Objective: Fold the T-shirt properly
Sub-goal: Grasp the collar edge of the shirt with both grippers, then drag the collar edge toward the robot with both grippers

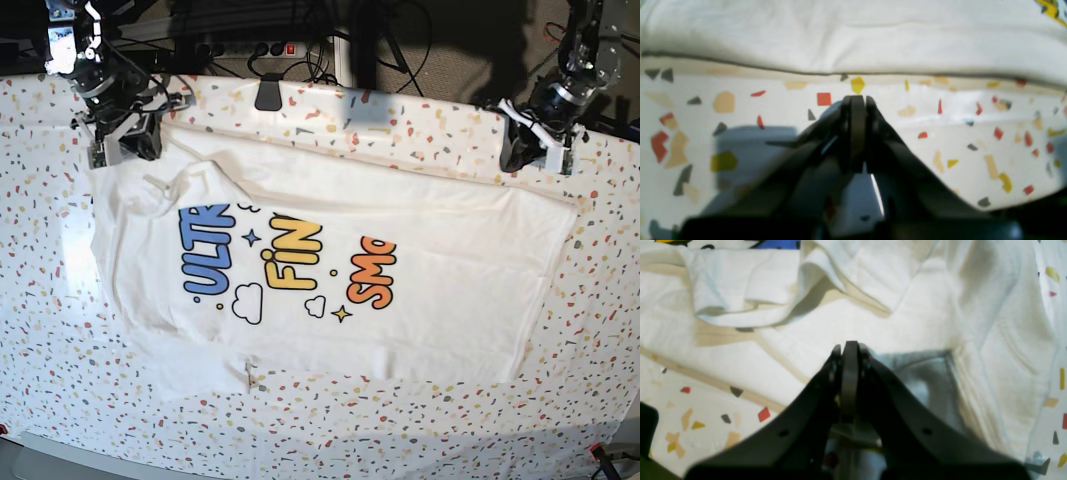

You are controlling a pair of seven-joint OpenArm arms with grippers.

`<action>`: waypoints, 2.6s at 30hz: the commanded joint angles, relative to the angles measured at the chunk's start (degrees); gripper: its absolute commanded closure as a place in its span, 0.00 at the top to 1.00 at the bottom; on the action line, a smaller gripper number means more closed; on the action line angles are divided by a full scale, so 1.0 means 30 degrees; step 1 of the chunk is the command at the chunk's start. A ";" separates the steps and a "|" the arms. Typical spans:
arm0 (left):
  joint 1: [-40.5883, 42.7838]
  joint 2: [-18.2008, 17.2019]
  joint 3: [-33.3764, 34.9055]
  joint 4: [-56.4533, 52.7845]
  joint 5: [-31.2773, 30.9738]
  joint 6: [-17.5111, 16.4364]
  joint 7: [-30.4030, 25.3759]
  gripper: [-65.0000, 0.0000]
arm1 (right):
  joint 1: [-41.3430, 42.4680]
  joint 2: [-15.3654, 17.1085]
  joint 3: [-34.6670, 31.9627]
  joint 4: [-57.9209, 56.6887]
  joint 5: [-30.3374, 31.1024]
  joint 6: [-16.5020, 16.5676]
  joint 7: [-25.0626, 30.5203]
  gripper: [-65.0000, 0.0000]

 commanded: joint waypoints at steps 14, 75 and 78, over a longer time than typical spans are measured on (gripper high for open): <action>-0.0109 -0.0219 0.0102 0.1559 1.4936 0.1770 0.0729 0.27 | -0.0102 0.0219 0.1107 0.0073 -0.0058 0.0481 -0.0576 0.00; 0.3082 -0.2237 0.0248 0.2579 1.7143 0.1945 -0.1450 0.00 | -0.3548 0.0270 0.4830 0.1894 -0.0138 0.2149 -0.1188 0.00; 0.3133 -0.2237 0.0248 0.2579 1.7201 0.2113 -0.1290 0.00 | -0.3665 0.0277 0.5319 0.1909 -0.0044 0.2193 -0.1180 0.00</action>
